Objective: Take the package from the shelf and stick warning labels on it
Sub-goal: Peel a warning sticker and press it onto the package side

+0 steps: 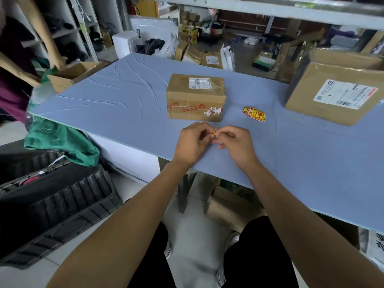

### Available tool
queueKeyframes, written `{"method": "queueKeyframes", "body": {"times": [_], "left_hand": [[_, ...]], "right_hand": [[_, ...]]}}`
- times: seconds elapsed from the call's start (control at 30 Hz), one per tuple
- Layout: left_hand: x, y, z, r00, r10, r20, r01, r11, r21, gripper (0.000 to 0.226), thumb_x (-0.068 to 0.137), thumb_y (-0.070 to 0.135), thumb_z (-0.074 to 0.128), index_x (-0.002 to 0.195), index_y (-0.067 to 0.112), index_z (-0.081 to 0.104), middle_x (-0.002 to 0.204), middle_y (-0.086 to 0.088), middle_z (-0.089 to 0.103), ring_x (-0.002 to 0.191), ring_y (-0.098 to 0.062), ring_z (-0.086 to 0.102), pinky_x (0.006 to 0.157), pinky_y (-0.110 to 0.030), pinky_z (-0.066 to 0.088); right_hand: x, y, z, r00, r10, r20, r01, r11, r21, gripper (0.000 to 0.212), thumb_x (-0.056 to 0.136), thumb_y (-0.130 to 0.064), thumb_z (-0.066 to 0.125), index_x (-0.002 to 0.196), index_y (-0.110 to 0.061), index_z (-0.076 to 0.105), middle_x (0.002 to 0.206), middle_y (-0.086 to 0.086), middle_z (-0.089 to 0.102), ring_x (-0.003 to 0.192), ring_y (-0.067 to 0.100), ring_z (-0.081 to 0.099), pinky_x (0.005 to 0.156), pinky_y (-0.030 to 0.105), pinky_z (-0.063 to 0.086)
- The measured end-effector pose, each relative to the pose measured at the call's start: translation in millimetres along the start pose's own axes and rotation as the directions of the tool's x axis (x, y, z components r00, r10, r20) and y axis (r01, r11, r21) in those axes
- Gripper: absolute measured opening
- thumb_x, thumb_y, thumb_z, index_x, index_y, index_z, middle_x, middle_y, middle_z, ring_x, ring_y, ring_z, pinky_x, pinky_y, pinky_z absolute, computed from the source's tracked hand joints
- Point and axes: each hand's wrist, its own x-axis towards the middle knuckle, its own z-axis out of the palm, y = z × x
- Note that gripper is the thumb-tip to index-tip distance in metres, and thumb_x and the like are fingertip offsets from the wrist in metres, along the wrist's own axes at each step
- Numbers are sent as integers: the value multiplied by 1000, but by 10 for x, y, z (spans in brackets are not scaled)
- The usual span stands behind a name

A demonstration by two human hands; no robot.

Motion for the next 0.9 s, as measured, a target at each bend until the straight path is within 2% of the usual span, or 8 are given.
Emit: {"method": "queueKeyframes", "body": {"times": [0.23, 0.4, 0.6, 0.77, 0.9], "left_hand": [[-5, 7, -2, 1000, -9, 1, 9, 1000, -8, 6, 84, 14, 72, 89, 11, 73, 88, -3, 73, 81, -17, 66, 79, -26, 52], [-7, 34, -30, 994, -105, 13, 106, 989, -101, 6, 85, 15, 71, 87, 9, 72, 83, 0, 73, 78, -14, 68, 76, -21, 53], [2, 12, -52, 985, -171, 1, 171, 982, -85, 8, 86, 17, 66, 83, 11, 70, 81, -2, 73, 77, -17, 67, 77, -32, 55], [-8, 30, -50, 988, -151, 11, 152, 981, -120, 7, 84, 14, 69, 82, 7, 70, 80, -2, 73, 75, -17, 68, 77, -35, 57], [-15, 24, -38, 992, -124, 26, 126, 984, -126, 7, 82, 13, 72, 82, 6, 70, 79, -5, 73, 75, -19, 68, 76, -35, 57]], "right_hand": [[-7, -6, 2, 1000, -10, -11, 10, 999, -39, 14, 90, -6, 59, 90, -9, 73, 84, 7, 74, 71, 5, 73, 62, 18, 57], [-25, -24, 26, 999, -33, 8, 33, 997, -65, 15, 89, -6, 60, 85, -15, 72, 79, 1, 72, 73, 7, 70, 63, 18, 54], [-45, -47, 42, 997, -55, 47, 62, 986, -155, 15, 89, -8, 59, 89, -10, 75, 89, 8, 76, 85, 22, 72, 75, 33, 58], [-38, -64, 46, 1000, -8, 22, 10, 996, -84, 14, 91, -10, 58, 88, -13, 71, 80, -1, 72, 69, 5, 70, 66, 24, 56], [-23, -43, 50, 1000, -8, 9, 9, 996, -83, 13, 91, -8, 58, 92, -6, 71, 80, 6, 71, 64, 4, 68, 61, 20, 55]]}}
